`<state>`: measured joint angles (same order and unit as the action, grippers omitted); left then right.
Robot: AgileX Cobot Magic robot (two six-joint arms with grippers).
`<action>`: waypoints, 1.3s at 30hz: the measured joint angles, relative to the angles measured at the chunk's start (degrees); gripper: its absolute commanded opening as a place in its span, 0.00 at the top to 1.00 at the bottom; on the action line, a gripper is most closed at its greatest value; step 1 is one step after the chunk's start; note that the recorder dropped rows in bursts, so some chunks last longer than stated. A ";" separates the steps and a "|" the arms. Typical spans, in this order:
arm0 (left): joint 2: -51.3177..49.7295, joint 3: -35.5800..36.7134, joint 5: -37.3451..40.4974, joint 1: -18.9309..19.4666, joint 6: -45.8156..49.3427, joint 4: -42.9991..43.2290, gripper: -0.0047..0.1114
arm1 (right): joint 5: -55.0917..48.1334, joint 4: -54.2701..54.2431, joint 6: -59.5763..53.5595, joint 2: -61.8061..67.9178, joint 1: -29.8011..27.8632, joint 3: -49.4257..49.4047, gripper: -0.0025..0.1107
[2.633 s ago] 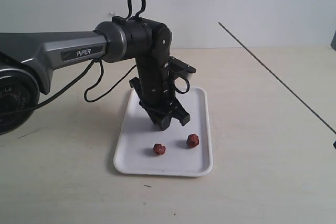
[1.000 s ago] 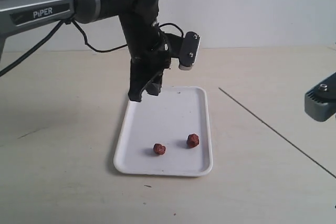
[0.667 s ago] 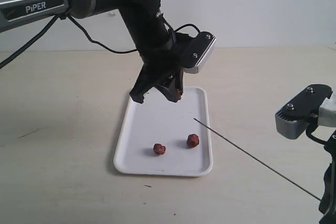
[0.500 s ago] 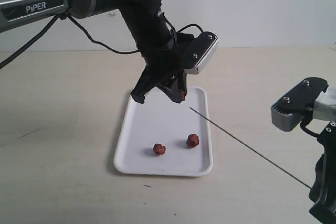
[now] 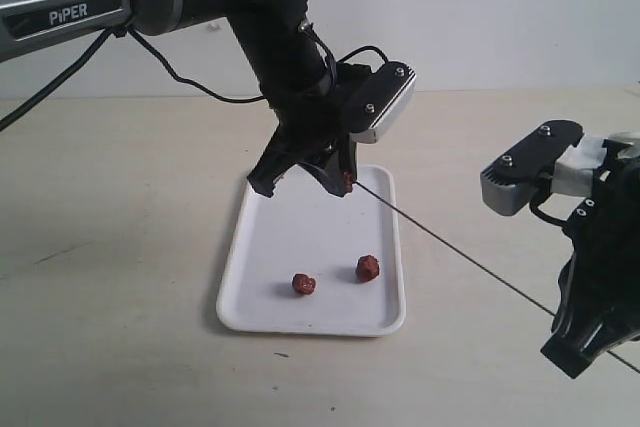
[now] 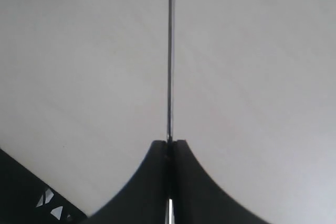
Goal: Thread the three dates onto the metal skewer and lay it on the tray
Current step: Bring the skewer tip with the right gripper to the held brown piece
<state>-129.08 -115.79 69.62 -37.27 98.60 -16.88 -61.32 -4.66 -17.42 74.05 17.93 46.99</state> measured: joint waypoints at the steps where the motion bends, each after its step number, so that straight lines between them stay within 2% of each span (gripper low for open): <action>1: 0.00 0.00 0.00 0.00 0.15 0.00 0.80 | 0.00 0.00 0.00 0.27 0.00 0.24 0.98; 20: 0.00 0.00 0.00 0.00 0.27 0.35 0.80 | -1.73 1.16 0.00 1.11 0.00 0.36 0.98; 39: 0.00 0.00 0.00 0.00 0.56 0.46 0.80 | 1.67 1.15 -0.47 3.93 0.00 1.02 0.98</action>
<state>-129.08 -115.79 69.62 -37.27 99.16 -16.42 -59.65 -3.51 -17.89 77.99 17.93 48.00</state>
